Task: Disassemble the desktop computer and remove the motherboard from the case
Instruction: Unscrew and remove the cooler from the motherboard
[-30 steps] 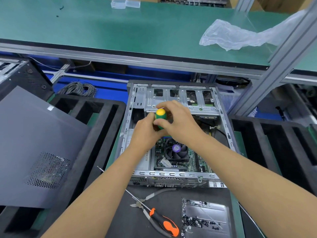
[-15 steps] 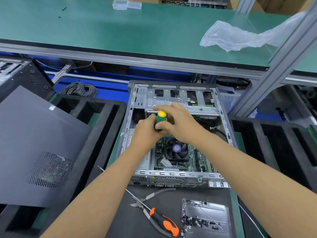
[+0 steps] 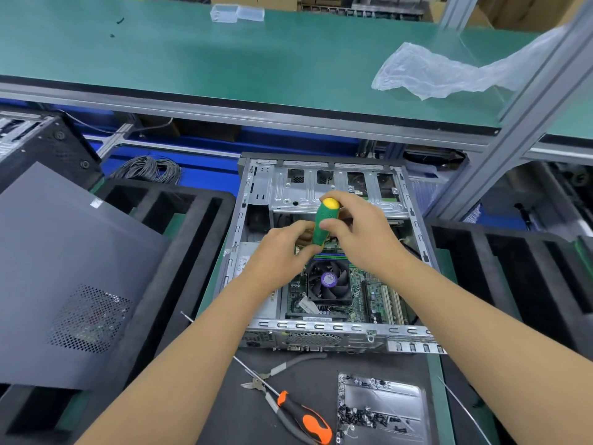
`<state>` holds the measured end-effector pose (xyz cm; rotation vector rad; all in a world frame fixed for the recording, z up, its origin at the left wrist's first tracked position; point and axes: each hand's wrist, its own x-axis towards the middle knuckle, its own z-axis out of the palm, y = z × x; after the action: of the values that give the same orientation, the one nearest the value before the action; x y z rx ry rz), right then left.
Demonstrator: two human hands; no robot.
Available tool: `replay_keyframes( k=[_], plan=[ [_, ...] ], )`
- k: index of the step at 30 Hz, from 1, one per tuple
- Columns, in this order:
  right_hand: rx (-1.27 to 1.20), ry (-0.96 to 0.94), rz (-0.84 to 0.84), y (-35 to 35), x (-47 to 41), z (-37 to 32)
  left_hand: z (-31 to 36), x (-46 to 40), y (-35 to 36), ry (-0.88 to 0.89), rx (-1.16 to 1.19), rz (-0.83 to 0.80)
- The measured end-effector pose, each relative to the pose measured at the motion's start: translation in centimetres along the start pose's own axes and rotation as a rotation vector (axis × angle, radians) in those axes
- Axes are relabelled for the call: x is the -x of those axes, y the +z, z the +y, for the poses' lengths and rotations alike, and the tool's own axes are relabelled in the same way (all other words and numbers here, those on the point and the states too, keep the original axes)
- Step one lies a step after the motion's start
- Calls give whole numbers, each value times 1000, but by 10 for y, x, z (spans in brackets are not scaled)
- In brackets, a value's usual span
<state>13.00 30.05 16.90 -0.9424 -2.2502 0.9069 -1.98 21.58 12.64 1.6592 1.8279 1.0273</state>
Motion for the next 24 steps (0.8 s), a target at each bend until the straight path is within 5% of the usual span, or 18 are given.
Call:
replay_keyframes(
  k=[24],
  plan=[
    [83, -46, -76, 4, 16, -2, 0, 8, -9, -51, -127, -241]
  ],
)
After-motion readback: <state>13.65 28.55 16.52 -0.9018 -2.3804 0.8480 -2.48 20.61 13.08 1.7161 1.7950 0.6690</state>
